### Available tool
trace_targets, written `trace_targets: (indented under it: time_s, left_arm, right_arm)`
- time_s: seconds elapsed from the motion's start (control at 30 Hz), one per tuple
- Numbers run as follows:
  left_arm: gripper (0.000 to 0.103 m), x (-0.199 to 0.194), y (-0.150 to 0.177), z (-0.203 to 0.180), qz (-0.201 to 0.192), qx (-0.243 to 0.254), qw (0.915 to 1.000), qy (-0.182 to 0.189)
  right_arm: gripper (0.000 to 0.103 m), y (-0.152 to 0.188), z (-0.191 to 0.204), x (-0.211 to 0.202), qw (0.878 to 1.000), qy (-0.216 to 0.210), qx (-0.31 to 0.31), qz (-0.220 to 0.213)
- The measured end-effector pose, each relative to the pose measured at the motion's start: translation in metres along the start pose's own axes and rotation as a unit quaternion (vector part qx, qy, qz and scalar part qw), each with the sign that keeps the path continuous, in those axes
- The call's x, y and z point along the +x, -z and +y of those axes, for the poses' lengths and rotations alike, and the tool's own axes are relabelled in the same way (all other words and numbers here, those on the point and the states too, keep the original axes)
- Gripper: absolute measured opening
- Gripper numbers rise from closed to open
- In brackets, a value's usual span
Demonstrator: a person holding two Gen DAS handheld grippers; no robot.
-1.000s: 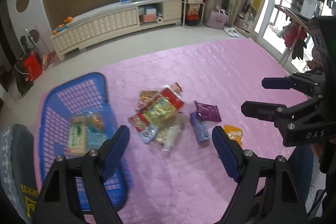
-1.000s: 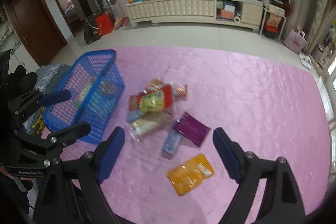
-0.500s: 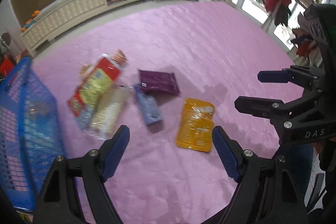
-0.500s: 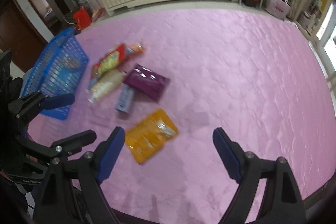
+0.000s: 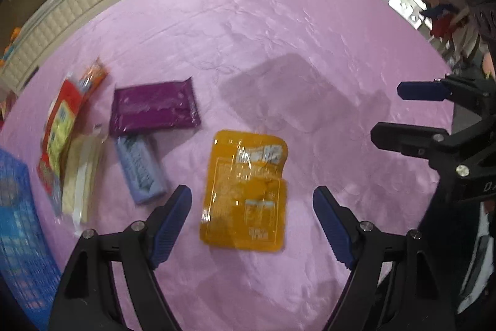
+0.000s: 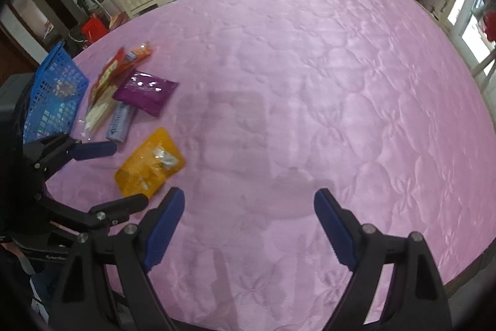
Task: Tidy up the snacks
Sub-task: 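Move the left gripper to the yellow-orange pouch and grasp it, then grasp the purple pack with the right gripper while the left gripper holds the pouch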
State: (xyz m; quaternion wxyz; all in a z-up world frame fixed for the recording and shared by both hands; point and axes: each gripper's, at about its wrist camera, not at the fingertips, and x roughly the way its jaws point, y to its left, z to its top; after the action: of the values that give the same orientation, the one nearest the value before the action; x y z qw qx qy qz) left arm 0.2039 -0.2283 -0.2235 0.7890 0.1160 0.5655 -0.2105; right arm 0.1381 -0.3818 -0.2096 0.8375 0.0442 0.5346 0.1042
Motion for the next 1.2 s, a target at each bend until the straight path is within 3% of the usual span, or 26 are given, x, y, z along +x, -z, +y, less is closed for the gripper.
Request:
trace_targets:
  time_s: [0.2, 0.33, 0.4, 0.43, 0.47, 0.57, 0.7, 0.8, 0.83, 0.9, 1.07, 1.2]
  left_arm:
    - [0.079, 0.022, -0.016, -0.008, 0.025, 0.023, 0.9994, -0.006]
    - [0.079, 0.028, -0.02, -0.007, 0.032, 0.019, 0.9992, 0.012]
    - [0.075, 0.029, -0.021, -0.011, 0.034, 0.036, 0.9988, 0.006]
    - [0.071, 0.029, -0.02, -0.016, 0.036, 0.052, 0.998, -0.001]
    - [0.06, 0.03, -0.019, -0.017, 0.037, 0.055, 0.9978, 0.003]
    - [0.042, 0.026, -0.017, -0.017, 0.042, 0.047, 0.998, 0.01]
    - [0.035, 0.021, -0.013, -0.017, 0.04, 0.042, 0.9983, 0.006]
    - [0.023, 0.019, -0.014, -0.016, 0.034, 0.025, 0.9991, -0.002]
    - [0.009, 0.018, -0.013, -0.014, 0.033, 0.017, 0.9993, -0.003]
    - [0.009, 0.017, -0.012, -0.007, 0.032, -0.005, 0.9994, 0.011]
    - [0.009, 0.008, -0.001, -0.009, 0.013, -0.01, 0.9997, 0.016]
    - [0.009, -0.02, 0.007, 0.005, -0.016, -0.031, 0.9994, 0.006]
  right_arm:
    - [0.088, 0.002, -0.007, 0.01, 1.0, -0.001, 0.002, 0.009]
    - [0.088, 0.004, -0.01, 0.017, 1.0, -0.003, 0.003, 0.013]
    - [0.088, 0.004, -0.012, 0.02, 1.0, -0.006, 0.005, 0.014]
    - [0.088, 0.003, -0.011, 0.021, 1.0, -0.007, 0.006, 0.015]
    - [0.088, 0.003, -0.011, 0.023, 1.0, -0.009, 0.008, 0.017]
    - [0.088, 0.003, -0.008, 0.027, 1.0, -0.018, 0.015, 0.02]
    - [0.088, 0.004, -0.001, 0.026, 0.999, -0.022, 0.009, 0.021]
    - [0.089, 0.004, 0.004, 0.023, 1.0, -0.022, 0.005, 0.021]
    - [0.089, 0.004, 0.006, 0.021, 1.0, -0.022, 0.004, 0.02]
    - [0.089, 0.003, 0.009, 0.019, 1.0, -0.021, 0.002, 0.019]
    - [0.089, -0.002, 0.018, 0.013, 1.0, -0.01, -0.009, 0.015]
    - [0.089, -0.012, 0.031, 0.01, 1.0, -0.009, -0.029, 0.009]
